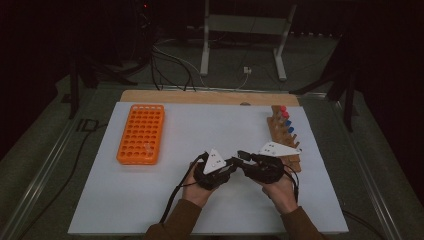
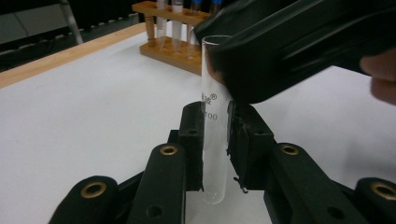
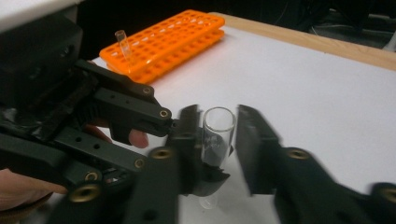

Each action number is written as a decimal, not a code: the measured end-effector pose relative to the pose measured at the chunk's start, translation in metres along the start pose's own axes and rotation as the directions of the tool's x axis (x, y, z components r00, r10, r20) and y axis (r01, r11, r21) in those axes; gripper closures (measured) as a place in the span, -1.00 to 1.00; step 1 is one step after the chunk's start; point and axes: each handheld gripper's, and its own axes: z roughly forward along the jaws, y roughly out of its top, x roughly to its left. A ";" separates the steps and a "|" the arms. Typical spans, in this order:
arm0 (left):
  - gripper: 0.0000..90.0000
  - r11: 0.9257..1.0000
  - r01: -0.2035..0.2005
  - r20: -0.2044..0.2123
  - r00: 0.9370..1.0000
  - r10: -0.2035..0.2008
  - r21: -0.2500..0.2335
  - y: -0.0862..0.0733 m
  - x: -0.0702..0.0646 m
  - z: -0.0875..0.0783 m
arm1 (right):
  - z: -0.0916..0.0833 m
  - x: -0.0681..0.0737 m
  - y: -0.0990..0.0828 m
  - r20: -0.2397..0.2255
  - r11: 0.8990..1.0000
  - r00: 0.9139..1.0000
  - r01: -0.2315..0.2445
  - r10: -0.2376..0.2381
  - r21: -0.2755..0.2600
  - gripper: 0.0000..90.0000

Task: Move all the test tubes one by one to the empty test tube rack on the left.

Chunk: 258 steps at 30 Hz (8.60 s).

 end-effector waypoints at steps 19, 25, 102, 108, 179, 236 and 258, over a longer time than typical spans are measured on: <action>0.69 0.993 0.093 -0.103 0.990 -0.099 -0.067 -0.009 0.037 -0.048 | -0.025 -0.024 0.002 0.168 0.996 0.986 -0.010 0.024 -0.086 -0.76; 0.69 0.991 0.106 -0.136 0.984 -0.118 -0.087 -0.013 0.051 -0.070 | -0.030 -0.033 -0.001 0.193 0.995 0.981 -0.020 0.038 -0.096 -0.93; 0.71 0.963 0.268 -0.519 0.829 -0.207 0.043 -0.090 0.144 -0.147 | -0.046 -0.048 -0.006 0.216 0.989 0.973 -0.049 0.079 -0.141 -1.00; 0.70 0.957 0.282 -0.517 0.830 -0.207 0.069 -0.092 0.144 -0.146 | -0.045 -0.047 -0.007 0.215 0.989 0.973 -0.048 0.077 -0.137 -1.00; -0.99 0.946 0.245 -0.382 0.870 -0.311 -0.212 -0.057 0.116 -0.158 | -0.024 -0.148 -0.012 0.529 0.989 0.844 -0.134 0.083 0.059 0.69; -0.87 0.993 0.096 -0.194 0.975 -0.107 -0.064 -0.014 0.053 -0.073 | -0.021 -0.037 0.009 0.210 1.000 0.978 0.017 -0.013 -0.014 0.68; -0.31 1.000 0.009 -0.011 1.000 -0.009 0.014 0.003 0.007 -0.003 | 0.002 -0.004 0.005 0.060 0.999 0.998 0.014 -0.015 0.030 0.68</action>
